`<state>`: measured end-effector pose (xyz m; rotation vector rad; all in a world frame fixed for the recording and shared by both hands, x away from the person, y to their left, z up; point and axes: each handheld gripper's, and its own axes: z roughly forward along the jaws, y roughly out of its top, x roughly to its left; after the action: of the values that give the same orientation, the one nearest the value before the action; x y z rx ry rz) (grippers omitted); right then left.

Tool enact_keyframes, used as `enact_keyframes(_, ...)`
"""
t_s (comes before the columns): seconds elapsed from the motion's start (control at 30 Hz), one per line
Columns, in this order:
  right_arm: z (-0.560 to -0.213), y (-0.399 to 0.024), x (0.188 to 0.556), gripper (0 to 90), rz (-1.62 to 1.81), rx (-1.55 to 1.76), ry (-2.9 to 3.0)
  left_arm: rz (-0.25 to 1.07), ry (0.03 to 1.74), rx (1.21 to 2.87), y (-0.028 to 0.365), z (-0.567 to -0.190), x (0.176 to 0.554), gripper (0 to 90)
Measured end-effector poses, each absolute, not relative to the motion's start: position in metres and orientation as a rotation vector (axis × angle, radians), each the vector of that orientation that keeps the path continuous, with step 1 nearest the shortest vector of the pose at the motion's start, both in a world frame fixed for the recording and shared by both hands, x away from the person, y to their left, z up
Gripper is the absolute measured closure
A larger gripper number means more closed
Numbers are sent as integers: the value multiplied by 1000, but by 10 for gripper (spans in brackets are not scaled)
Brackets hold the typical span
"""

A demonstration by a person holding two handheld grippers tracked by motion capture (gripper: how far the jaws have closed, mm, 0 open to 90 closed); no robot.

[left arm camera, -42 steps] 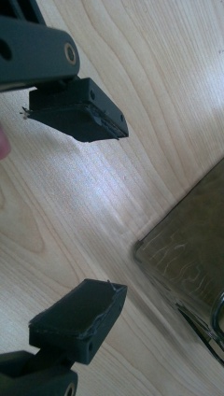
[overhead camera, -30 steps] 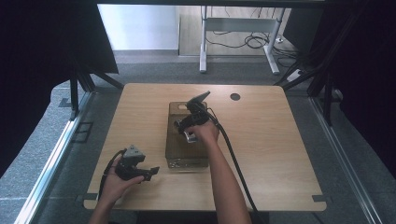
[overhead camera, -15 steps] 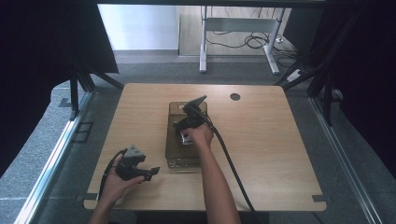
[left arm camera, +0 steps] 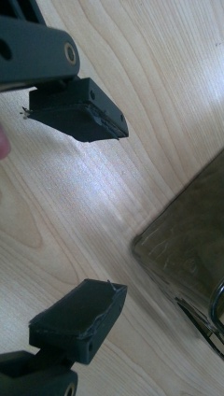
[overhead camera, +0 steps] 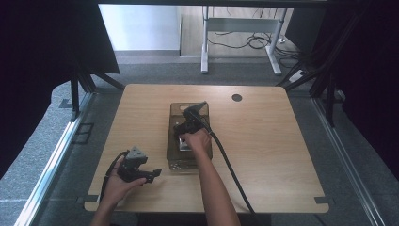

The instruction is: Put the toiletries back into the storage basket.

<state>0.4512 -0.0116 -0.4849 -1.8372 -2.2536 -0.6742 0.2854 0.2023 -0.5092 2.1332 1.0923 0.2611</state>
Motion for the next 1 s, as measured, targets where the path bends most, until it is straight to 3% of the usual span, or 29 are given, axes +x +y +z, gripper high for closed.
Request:
enact_keyframes(0.3,-489,-11,445,448,-671,-1817,-2218,260,1091,2136,202,-510,286,216)
enact_keyframes(1.0,-448,-36,420,386,-850,-1557,-2404,274,1107,2145,201,-512,286,216)
